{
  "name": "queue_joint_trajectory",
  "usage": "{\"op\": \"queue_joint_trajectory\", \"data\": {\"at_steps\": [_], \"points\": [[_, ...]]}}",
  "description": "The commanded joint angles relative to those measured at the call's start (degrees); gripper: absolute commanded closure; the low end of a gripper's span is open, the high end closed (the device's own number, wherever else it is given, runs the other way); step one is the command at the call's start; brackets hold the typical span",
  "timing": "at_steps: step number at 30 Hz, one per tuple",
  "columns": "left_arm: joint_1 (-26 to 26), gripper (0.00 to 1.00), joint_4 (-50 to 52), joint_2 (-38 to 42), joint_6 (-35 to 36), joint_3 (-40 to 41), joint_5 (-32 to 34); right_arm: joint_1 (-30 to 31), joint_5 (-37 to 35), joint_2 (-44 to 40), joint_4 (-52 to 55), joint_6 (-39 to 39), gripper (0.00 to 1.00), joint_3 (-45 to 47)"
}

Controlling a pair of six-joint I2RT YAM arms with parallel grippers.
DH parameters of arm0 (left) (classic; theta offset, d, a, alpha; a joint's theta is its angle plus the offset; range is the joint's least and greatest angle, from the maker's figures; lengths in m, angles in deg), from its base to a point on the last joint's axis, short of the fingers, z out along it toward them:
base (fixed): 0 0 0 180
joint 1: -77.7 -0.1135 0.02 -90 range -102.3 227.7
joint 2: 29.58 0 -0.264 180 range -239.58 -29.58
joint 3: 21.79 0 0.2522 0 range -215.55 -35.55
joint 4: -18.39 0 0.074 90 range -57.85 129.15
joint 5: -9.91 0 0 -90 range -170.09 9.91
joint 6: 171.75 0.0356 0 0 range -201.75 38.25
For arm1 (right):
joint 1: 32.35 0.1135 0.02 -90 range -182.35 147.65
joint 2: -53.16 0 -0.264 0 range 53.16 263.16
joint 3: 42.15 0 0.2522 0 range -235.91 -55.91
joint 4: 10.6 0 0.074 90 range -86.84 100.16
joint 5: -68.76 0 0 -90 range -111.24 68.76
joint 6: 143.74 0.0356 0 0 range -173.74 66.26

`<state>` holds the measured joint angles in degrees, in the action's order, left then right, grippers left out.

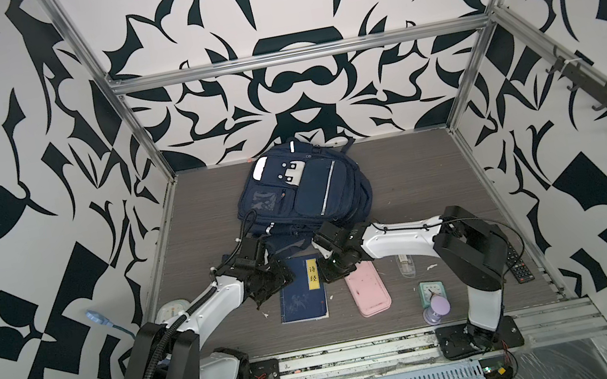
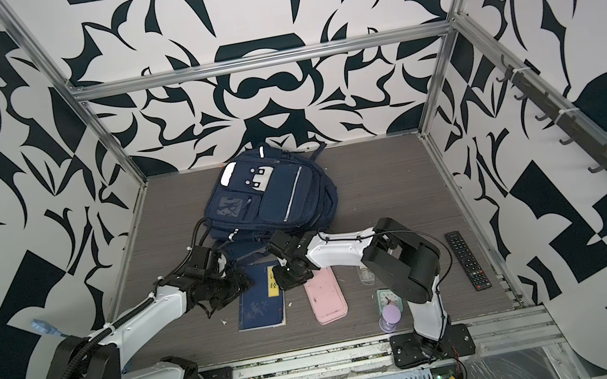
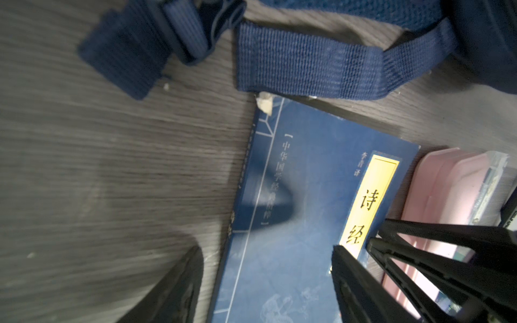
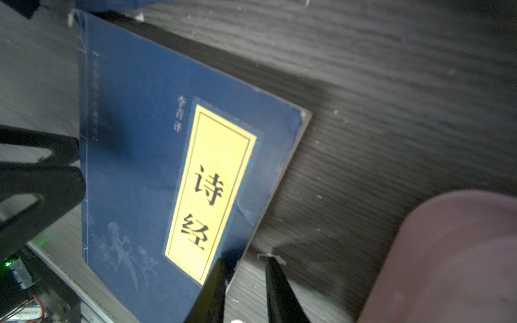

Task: Pack books, pencil case, and school supplies into a backpack
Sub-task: Pick up the book at the center of the table.

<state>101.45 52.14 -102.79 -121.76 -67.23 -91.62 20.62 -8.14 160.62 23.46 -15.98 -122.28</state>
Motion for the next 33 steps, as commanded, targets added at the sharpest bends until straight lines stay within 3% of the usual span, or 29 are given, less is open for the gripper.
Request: {"op": "queue_joint_trajectory", "data": {"at_steps": [1, 12, 21, 26, 33], "points": [[0.1, 0.26, 5.5, -1.9, 0.4, 3.5, 1.3, 0.0, -0.3, 1.1, 0.6, 0.5, 0.75, -0.5], [1.7, 0.33, 3.8, -2.8, 1.2, 3.7, 0.8, 0.0, -0.8, 3.6, 0.9, -0.3, 0.83, -1.9], [4.2, 0.4, 1.8, -3.8, 2.3, 3.7, -1.1, -0.1, -2.5, 4.7, 1.9, -1.5, 0.83, -3.2], [4.3, 0.53, -3.6, -0.2, 2.0, 5.9, -5.9, -0.2, -2.4, 5.4, 2.1, -1.6, 0.83, -3.1], [4.3, 0.59, -8.0, 8.1, 1.0, 7.9, -9.3, -0.1, -2.3, 5.2, 1.8, -1.5, 0.84, -2.0]]}}
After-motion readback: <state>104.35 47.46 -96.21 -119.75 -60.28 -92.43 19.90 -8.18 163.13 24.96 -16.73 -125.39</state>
